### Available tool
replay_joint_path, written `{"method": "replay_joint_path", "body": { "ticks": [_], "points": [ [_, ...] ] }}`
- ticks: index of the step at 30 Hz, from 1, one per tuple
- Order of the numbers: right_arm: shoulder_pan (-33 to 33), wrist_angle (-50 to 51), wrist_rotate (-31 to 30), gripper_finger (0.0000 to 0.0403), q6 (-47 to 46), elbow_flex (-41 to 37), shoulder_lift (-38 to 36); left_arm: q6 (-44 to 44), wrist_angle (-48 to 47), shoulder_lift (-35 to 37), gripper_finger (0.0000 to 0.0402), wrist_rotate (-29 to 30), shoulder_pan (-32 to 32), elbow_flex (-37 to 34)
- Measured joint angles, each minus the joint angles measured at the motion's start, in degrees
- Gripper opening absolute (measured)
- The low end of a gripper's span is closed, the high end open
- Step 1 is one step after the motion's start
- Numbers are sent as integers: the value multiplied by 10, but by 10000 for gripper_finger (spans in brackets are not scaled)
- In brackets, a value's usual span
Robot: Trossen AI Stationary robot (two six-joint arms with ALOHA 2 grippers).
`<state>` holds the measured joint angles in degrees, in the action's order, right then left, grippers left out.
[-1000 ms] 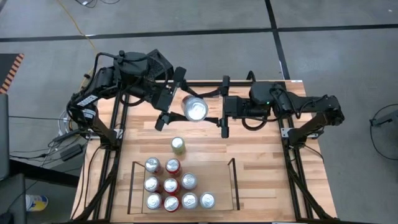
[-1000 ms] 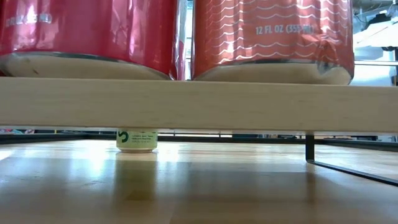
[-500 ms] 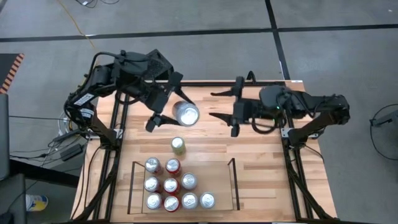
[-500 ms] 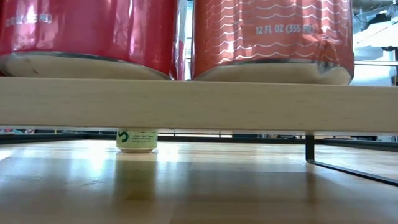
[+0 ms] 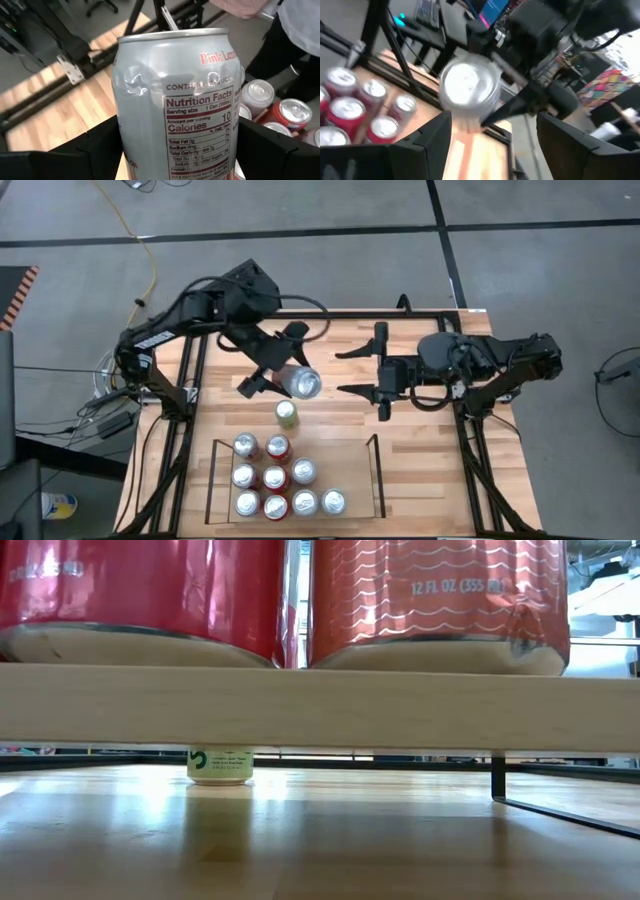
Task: Place canned beverage on shelf
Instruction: Put the pink soda can on the shelf aligned with the other pink soda can
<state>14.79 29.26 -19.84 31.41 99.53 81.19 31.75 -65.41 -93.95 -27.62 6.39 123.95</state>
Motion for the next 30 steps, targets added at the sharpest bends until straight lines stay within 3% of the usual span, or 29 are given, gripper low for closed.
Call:
{"method": "replay_joint_path", "body": {
  "ticks": [11,19,30],
  "points": [
    [-34,20,117,277,-92,0,28,1,33,0,300,9,2,-74],
    [-40,41,123,303,-86,0,36,1,28,0,300,9,5,-86],
    [-40,57,125,325,37,0,46,1,36,1,301,-12,10,-86]
  ]
}}
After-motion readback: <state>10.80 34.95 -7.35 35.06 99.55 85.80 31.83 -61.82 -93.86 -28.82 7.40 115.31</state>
